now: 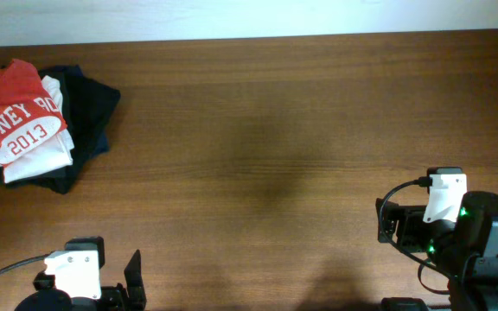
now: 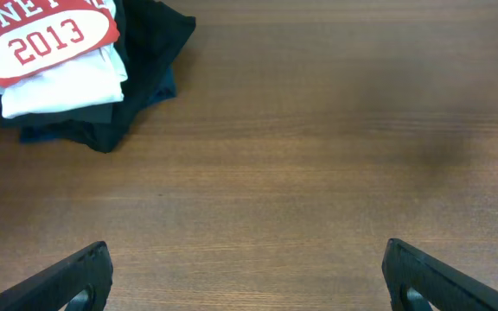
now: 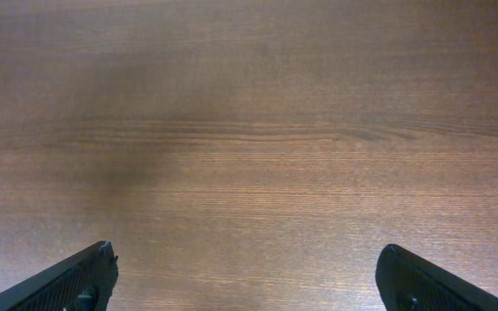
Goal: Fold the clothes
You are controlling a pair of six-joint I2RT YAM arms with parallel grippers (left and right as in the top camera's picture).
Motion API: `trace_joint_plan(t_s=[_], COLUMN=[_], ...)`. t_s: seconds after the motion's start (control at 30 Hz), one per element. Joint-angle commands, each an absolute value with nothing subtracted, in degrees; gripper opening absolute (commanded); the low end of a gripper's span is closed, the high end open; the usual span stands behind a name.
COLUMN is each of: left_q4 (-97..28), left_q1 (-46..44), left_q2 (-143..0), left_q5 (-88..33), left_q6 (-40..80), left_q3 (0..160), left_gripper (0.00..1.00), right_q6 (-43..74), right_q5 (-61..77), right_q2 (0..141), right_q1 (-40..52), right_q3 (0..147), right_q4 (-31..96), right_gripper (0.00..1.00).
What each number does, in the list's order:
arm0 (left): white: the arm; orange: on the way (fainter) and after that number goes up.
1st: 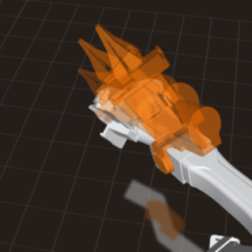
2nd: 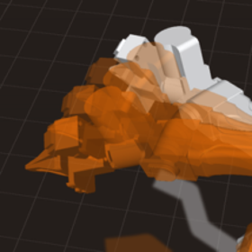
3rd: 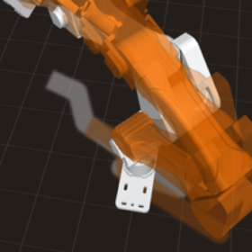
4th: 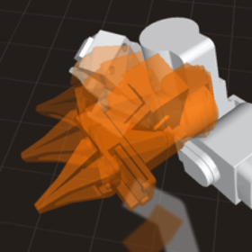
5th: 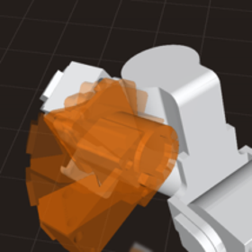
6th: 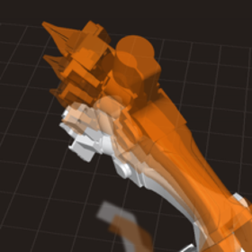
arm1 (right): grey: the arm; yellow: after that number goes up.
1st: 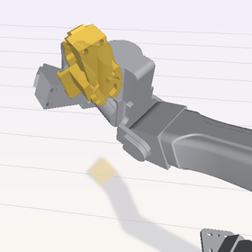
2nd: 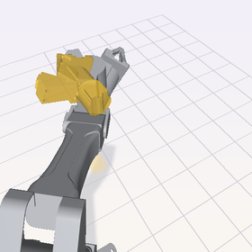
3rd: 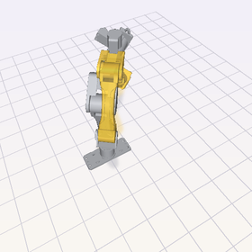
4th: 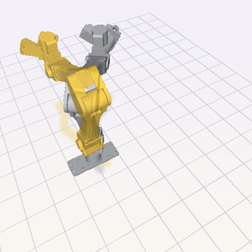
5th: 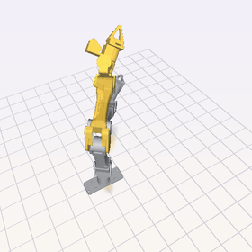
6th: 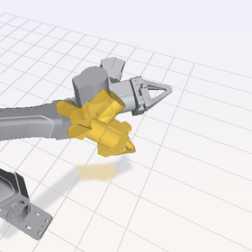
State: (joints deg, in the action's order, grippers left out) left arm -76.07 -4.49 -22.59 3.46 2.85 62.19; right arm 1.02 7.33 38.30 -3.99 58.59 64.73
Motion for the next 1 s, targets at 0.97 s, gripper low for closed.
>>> trace_joint_plan(t_s=[0.97], left_q4=[-75.99], left_q1=[-4.34], left_q2=[-22.15], left_q5=[3.90], left_q6=[3.25], left_q3=[62.06], left_gripper=[0.99], right_q6=[-1.67], right_q5=[-2.63], right_q2=[0.21], right_q1=[3.38], right_q3=[0.32], right_q4=[4.49], right_gripper=[0.99])
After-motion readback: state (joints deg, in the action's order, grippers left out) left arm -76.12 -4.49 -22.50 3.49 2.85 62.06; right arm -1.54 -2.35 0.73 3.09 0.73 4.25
